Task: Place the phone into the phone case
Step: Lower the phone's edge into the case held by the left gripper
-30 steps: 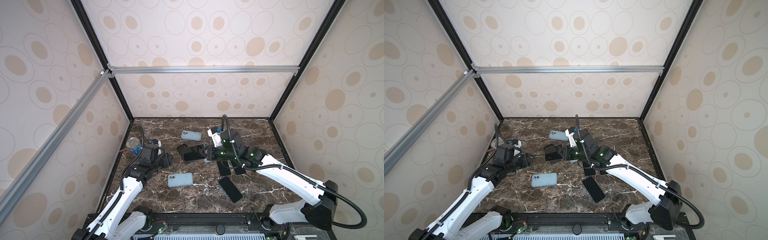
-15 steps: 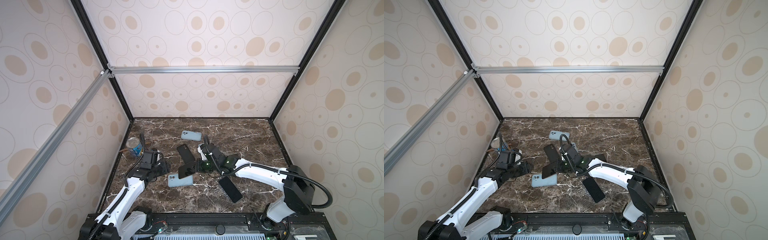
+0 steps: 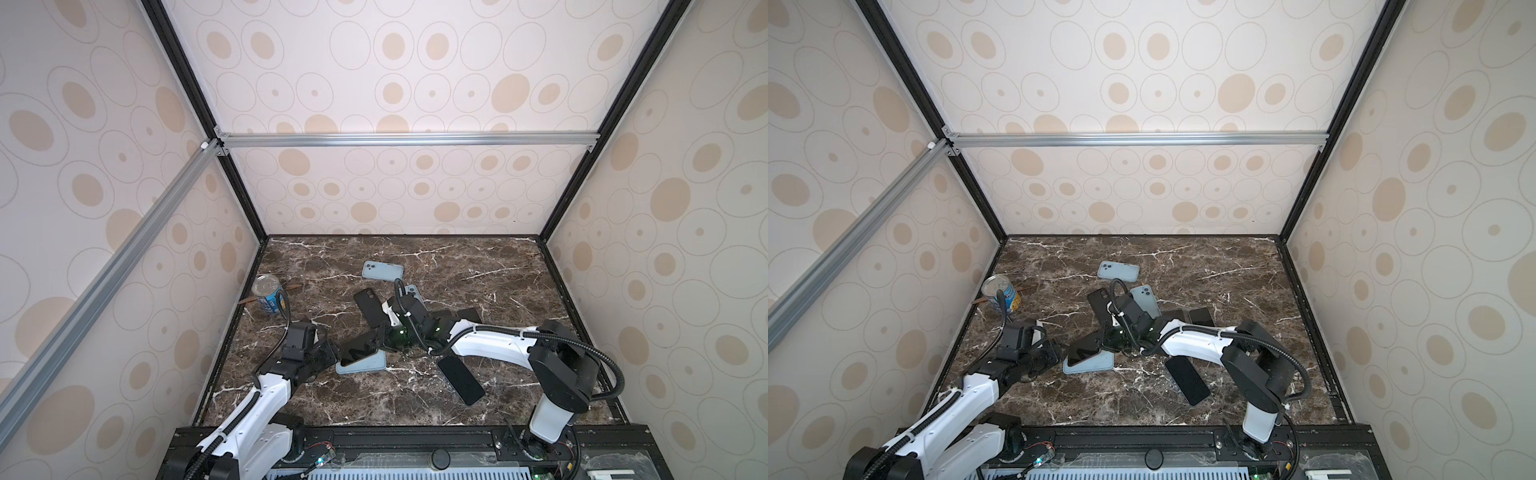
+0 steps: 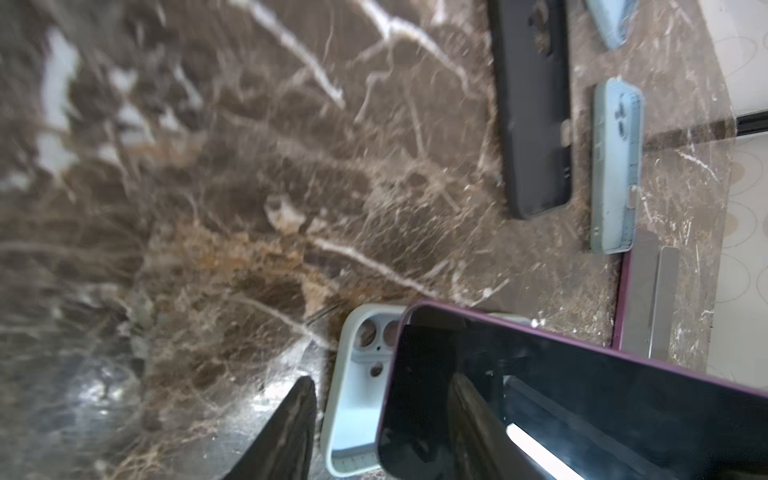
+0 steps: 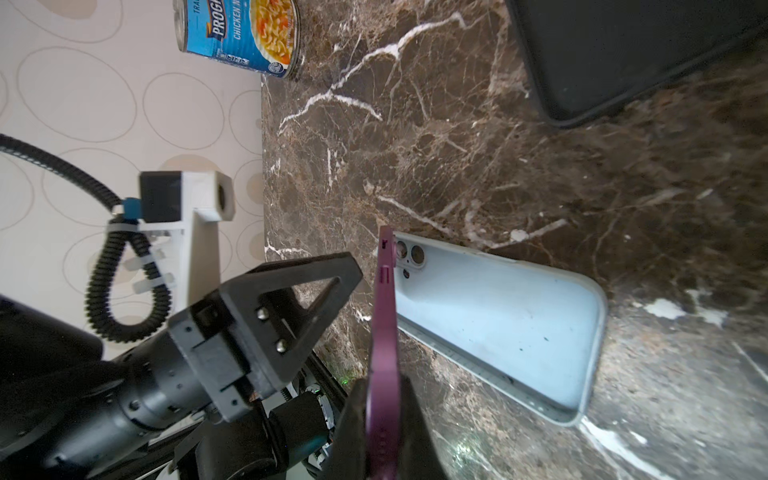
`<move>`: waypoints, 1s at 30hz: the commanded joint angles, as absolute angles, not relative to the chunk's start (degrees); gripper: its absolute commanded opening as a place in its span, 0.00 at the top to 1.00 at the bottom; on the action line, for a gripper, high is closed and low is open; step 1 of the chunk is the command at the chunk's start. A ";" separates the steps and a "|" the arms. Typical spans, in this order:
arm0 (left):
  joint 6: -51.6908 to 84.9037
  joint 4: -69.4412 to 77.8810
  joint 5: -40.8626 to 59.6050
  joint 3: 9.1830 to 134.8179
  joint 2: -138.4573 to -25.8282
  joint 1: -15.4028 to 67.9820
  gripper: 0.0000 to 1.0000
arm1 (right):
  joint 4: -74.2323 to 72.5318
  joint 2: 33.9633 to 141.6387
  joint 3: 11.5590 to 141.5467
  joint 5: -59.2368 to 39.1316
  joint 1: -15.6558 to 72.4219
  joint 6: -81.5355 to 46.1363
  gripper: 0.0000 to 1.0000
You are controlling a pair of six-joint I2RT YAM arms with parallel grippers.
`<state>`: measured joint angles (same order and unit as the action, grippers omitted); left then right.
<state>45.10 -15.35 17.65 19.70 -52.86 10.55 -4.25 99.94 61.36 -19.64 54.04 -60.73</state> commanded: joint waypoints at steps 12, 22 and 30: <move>47.22 -7.71 23.22 17.41 -57.01 10.18 0.51 | -6.59 98.16 57.36 -20.24 54.49 -62.58 1.00; 49.23 -5.25 26.62 15.23 -57.39 10.25 0.52 | -8.97 98.52 55.23 -20.45 54.49 -63.80 1.00; 49.49 -4.88 28.39 15.03 -57.48 10.24 0.52 | -14.56 100.95 54.32 -23.52 54.49 -65.25 1.00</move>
